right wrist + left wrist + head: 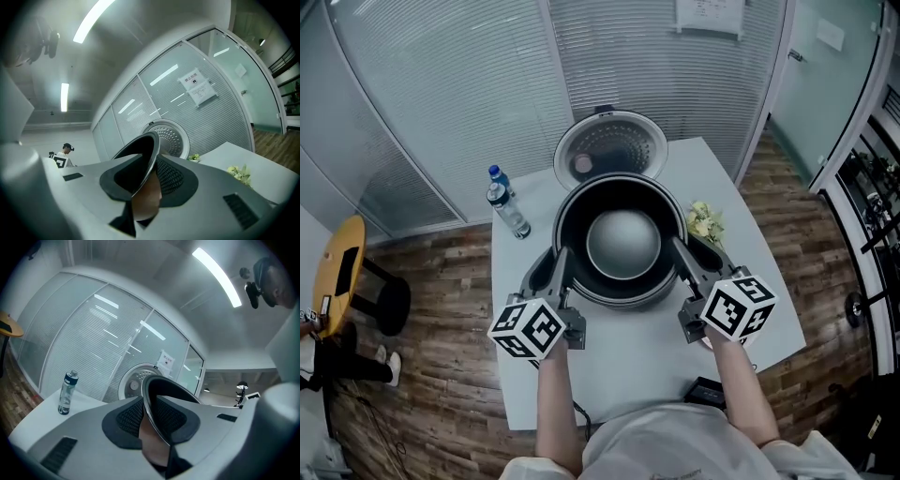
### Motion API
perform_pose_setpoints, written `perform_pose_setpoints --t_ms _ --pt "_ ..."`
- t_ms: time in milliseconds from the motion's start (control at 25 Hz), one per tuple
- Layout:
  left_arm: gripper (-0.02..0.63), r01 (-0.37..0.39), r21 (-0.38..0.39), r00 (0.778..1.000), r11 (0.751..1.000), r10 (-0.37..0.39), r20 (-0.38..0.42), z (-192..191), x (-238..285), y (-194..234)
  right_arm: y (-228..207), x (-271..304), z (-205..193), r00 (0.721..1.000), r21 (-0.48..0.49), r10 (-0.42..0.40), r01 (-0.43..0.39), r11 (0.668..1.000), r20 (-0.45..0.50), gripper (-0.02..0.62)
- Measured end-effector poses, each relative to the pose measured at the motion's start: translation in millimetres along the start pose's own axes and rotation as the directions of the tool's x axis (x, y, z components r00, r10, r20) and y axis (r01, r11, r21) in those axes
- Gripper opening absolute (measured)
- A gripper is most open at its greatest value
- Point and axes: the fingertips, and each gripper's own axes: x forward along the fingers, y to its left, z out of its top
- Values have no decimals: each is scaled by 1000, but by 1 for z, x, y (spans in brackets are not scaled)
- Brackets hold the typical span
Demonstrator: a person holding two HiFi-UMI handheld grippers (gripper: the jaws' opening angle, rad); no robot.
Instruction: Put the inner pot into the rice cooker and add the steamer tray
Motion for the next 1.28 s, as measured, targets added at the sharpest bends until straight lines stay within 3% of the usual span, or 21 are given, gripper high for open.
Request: perform_pose_setpoints --t_ms 1280 --pt "87 -37 -44 986 998 29 -164 -62 76 44 -76 50 -45 989 84 -76 87 993 -124 100"
